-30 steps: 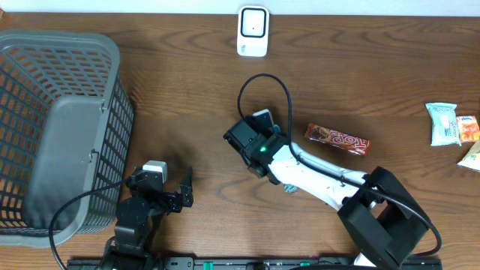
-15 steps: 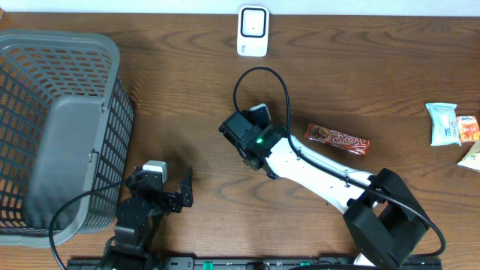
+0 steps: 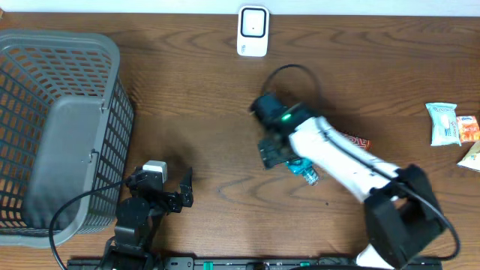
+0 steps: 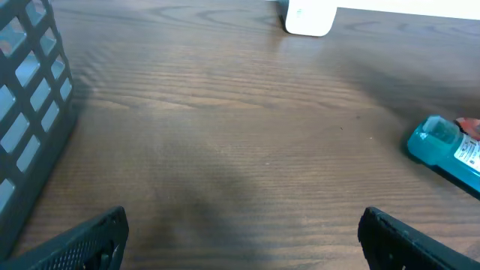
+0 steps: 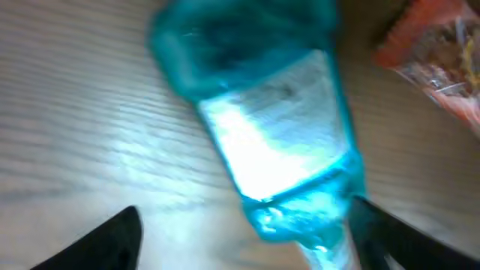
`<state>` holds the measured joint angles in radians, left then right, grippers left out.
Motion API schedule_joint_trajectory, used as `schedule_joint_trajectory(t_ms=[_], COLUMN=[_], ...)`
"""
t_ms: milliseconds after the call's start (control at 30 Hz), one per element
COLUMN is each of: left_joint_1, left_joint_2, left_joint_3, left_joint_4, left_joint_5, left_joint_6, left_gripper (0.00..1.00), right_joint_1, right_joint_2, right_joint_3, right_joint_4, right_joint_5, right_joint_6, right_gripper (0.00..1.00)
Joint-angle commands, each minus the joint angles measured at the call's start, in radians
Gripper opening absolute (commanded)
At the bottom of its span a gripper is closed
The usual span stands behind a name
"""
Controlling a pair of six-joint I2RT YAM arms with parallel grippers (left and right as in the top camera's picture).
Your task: Scan the item barcode
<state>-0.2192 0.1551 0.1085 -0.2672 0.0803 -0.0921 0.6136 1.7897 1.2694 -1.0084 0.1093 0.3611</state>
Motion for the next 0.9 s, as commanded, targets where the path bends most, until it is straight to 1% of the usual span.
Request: schedule_joint_trajectory(t_ms=[0,100,167,267,333,533,700,767,867], left_joint_1=[-0.003,-0.003,-0.003,-0.003,-0.003,-0.003,-0.003,-0.003,-0.003], left_joint_2=[0.0,0.0,0.0,0.0,0.0,0.0,0.0,0.0,0.0], left_joint_3=[-0.022,-0.022,-0.022,-0.022,-0.022,-0.022,-0.022,-0.022,-0.022], left_joint_4=[-0.011,-0.011,-0.011,-0.011,-0.011,-0.011,-0.011,-0.011,-0.011], left_joint_5=[0.009,0.009,0.009,0.009,0.009,0.009,0.009,0.009,0.009], left_joint_6=[0.013,0.013,0.013,0.013,0.013,0.013,0.013,0.013,0.013], left_gripper=[0.98,0.98,0.98,0.98,0.98,0.98,0.98,0.98,0.98], right_joint_1=[-0.112,-0.201,-0.251,-0.288,-0.294,-0.292,-0.292,-0.292,-0.292], right_joint_2=[-0.037,-0.028,-0.017,-0.003,0.007,0.048,0.093,0.112,0.137], right_joint_3=[0.014,-0.024,-0.056,-0.093,-0.116,-0.163,-0.184,-0.185,-0.185], right_joint_4=[-0.017,-0.005,0.019,0.06,0.081,0.129,0.145,0.152,0.162], right_joint_5=[-0.199,-0.324,-0.353,-0.384,-0.436,-0.414,-0.399,-0.381,-0.369], right_joint_6=[-0.199,-0.278,-0.292,-0.301,-0.329,-0.335,-0.37,-0.37,-0.366], right_gripper=[0.87,0.87,0.86,0.86,0.86,0.86,0.86,0.82,0.63])
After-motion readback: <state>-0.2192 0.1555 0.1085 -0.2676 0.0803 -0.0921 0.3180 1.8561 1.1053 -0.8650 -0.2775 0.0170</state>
